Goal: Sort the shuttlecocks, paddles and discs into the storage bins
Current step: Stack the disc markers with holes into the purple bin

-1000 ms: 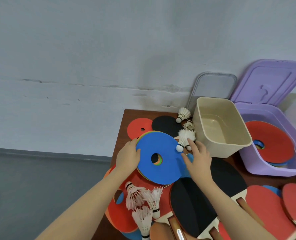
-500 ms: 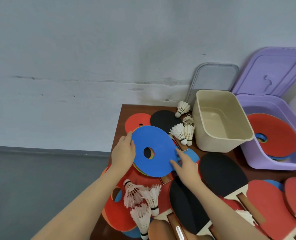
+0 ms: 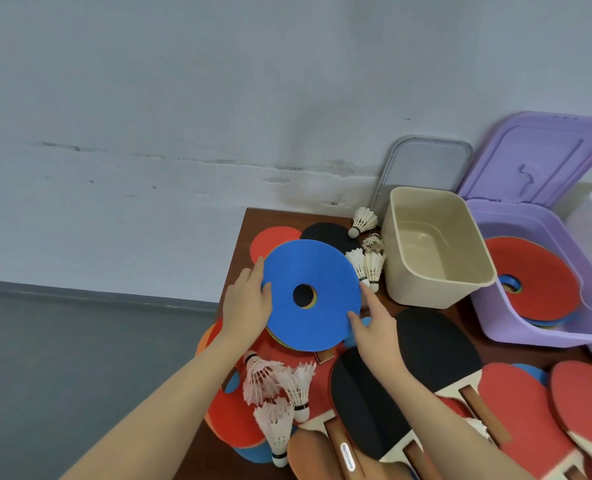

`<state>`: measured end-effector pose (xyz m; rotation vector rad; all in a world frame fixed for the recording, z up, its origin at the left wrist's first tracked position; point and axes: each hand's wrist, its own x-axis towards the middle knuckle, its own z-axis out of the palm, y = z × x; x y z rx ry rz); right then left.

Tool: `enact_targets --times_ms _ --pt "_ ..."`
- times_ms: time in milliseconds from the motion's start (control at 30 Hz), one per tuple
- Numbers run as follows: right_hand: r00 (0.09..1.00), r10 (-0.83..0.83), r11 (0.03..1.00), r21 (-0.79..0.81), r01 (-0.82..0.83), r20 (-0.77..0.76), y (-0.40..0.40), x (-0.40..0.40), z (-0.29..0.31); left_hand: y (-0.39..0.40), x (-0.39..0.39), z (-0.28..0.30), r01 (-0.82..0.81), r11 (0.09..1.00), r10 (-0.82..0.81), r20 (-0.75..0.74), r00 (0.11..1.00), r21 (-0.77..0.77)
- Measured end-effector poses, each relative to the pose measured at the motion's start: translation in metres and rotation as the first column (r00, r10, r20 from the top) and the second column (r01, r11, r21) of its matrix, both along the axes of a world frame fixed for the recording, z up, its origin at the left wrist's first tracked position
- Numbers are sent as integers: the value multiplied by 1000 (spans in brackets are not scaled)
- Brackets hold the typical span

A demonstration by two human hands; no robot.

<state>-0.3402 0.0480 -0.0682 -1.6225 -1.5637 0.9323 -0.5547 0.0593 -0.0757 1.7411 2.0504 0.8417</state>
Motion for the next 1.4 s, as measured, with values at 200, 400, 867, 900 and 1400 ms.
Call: enact_targets --times_ms 200,400,867,900,1400 --pt "999 34 987 159 -28 -38 -3 44 30 2 36 38 89 976 -104 69 992 199" --pt "995 12 946 322 20 -98 12 115 49 22 108 76 72 942 -108 92 990 327" --pt "983 -152 924 368 105 100 87 349 63 101 352 67 217 947 -265 194 944 237" --pt "979 -152 926 366 93 136 92 358 60 106 364 63 228 951 -269 188 945 211" --pt "816 -51 980 188 -71 576 110 374 18 112 380 57 321 941 -336 -447 829 -112"
